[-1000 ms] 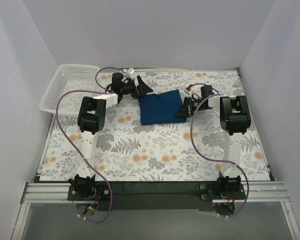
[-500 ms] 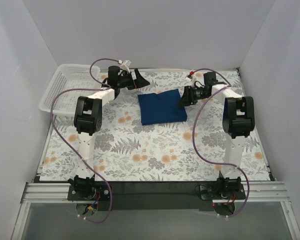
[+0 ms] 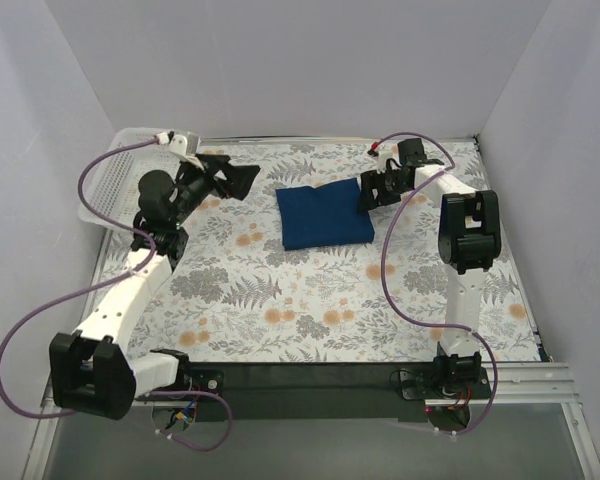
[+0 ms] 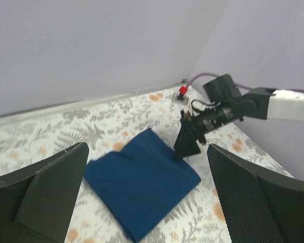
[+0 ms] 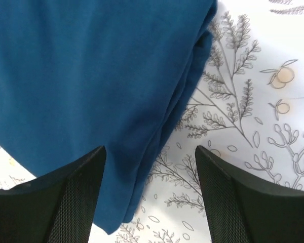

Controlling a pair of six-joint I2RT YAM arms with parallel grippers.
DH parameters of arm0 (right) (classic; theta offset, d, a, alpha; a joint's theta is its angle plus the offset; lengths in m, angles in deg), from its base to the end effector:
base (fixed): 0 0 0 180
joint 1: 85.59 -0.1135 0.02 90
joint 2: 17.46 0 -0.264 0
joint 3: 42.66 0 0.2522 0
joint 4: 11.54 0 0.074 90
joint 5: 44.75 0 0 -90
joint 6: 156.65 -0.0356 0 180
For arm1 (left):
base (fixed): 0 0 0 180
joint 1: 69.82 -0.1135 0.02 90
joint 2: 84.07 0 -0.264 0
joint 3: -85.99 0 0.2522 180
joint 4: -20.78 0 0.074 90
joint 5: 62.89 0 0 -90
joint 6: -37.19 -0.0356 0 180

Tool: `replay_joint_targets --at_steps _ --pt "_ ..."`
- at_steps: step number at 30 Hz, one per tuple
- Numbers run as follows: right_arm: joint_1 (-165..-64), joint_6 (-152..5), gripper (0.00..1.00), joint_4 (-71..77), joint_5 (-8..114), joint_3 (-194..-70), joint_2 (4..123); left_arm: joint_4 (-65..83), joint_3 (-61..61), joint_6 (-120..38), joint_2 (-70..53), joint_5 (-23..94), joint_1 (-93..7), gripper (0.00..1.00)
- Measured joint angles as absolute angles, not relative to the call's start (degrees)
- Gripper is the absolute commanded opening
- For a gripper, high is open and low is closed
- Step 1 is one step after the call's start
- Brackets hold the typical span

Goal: Fold and stack the t-shirts

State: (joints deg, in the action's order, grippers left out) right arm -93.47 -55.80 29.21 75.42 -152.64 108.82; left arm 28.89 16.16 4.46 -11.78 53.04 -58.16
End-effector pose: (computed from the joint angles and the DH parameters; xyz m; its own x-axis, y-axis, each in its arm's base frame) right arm 0.4683 0.0829 0.1676 -0.7431 -0.2671 -0.6136 -0.5388 0.7826 0.3118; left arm 0.2879 -0.0753 0.3646 -0.4593 -0.6777 -0.5743 0.4098 0.4119 -0.8139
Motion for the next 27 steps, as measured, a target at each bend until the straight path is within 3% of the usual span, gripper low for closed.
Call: replay_joint_targets --at_steps 6,13,17,19,21,27 --pt "-94.7 -56.9 0.60 28.7 75.5 -153.4 109.8 21.5 29.4 5.7 -25.0 50.5 -59.2 0.98" --pt "-95.7 -58.9 0.48 28.1 76.9 -153.4 110.4 12.3 36.3 8.8 -40.7 50.6 -59.3 0.98" --pt "-95.7 -59.7 0.29 28.2 76.7 -153.4 110.8 7.3 39.2 10.4 -49.1 50.6 -59.3 0.98" --pt "-95.5 -60.0 0.10 28.1 76.7 -153.4 111.2 5.1 40.0 11.1 -51.7 50.6 -59.3 0.98" --pt "-95.1 -60.5 0.01 28.2 76.8 -153.4 111.3 3.3 40.6 11.9 -53.2 50.6 -59.3 0.98" --pt "-93.4 -60.6 0.01 28.8 77.0 -153.4 111.3 -1.5 42.6 13.8 -57.6 50.5 -59.3 0.98"
